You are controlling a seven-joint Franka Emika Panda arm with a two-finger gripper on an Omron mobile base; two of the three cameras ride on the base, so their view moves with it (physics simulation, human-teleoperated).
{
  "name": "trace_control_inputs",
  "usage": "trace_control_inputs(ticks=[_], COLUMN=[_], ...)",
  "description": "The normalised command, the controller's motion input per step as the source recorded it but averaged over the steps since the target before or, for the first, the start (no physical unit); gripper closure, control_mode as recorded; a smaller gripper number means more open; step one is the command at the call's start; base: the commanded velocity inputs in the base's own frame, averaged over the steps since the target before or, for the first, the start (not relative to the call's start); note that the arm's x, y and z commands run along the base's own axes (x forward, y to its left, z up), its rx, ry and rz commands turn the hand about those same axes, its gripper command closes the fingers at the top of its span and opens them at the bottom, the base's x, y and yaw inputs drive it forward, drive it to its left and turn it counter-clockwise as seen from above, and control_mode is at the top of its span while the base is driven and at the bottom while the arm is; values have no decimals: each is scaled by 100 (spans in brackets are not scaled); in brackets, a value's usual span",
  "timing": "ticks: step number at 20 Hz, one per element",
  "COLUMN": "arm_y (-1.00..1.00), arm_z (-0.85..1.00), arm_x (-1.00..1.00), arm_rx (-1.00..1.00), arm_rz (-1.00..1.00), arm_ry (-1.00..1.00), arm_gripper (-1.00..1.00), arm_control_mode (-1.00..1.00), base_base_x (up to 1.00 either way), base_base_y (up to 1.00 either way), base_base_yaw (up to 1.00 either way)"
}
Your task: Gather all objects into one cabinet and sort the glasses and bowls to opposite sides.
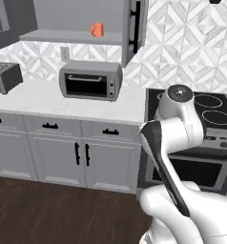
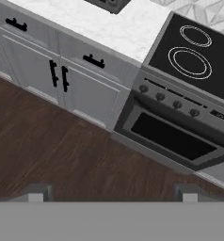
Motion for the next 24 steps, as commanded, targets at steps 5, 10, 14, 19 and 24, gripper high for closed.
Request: trace_control_inputs(ticks=[5, 10, 14, 19, 24], arm_y=[0, 0, 0, 0, 0], arm_z=[0, 0, 0, 0, 0], arm_x=[0, 0, 0, 0, 0], arm_rx=[0, 0, 0, 0, 0], arm_rz=[0, 0, 0, 0, 0], arm_ry=[0, 0, 0, 0, 0], arm_gripper=[-100, -100, -100, -100, -100], arm_control_mode=[100, 100, 100, 100, 100], base_base_x=[37, 70, 77, 84, 47], base_base_y=[99, 68, 23, 7, 51], base_base_yaw=[-18, -32, -33, -29, -28])
